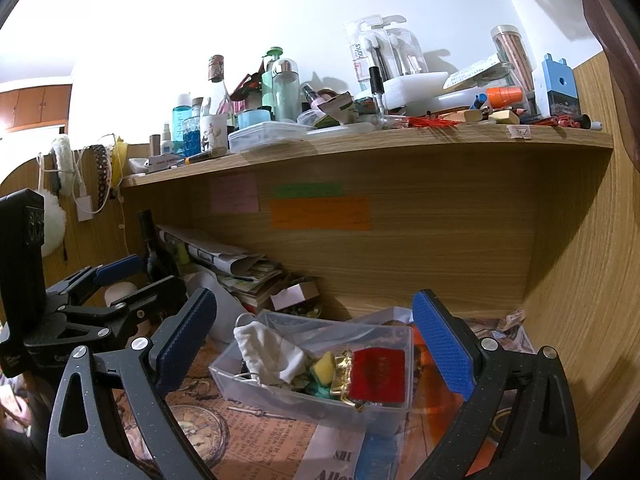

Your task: Organize soft objects

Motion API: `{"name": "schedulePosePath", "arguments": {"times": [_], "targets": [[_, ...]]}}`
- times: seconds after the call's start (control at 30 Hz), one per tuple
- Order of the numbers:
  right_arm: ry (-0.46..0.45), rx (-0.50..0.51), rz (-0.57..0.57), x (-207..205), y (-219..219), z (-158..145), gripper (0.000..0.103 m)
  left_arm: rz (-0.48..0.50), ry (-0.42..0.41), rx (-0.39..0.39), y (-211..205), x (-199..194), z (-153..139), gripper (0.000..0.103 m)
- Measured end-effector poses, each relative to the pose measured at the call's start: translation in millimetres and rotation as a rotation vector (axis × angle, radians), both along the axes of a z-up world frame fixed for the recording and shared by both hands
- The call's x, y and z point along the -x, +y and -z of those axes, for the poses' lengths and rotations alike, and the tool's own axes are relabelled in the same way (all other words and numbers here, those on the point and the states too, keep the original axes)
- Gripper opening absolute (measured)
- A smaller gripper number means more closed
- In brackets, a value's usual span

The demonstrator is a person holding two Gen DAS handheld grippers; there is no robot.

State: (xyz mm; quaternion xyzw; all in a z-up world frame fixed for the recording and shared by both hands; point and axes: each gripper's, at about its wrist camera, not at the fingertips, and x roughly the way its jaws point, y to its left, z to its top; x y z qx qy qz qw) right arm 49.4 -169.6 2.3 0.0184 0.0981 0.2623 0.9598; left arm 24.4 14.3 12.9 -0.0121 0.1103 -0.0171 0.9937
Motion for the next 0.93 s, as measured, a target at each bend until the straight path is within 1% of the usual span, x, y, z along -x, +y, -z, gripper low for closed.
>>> {"name": "schedulePosePath", "arguments": {"times": [0.33, 0.93], "targets": [[0.003, -0.002, 0.003, -0.2, 0.0, 0.7, 0.103, 0.016, 0.01, 0.004, 0.8, -3.0, 0.9, 0.103], [0.052, 0.011, 0.002, -11.1, 1.2, 9.4, 0.103, 0.037, 0.036, 0.023, 5.5, -8.9, 7.0, 0.103]]}}
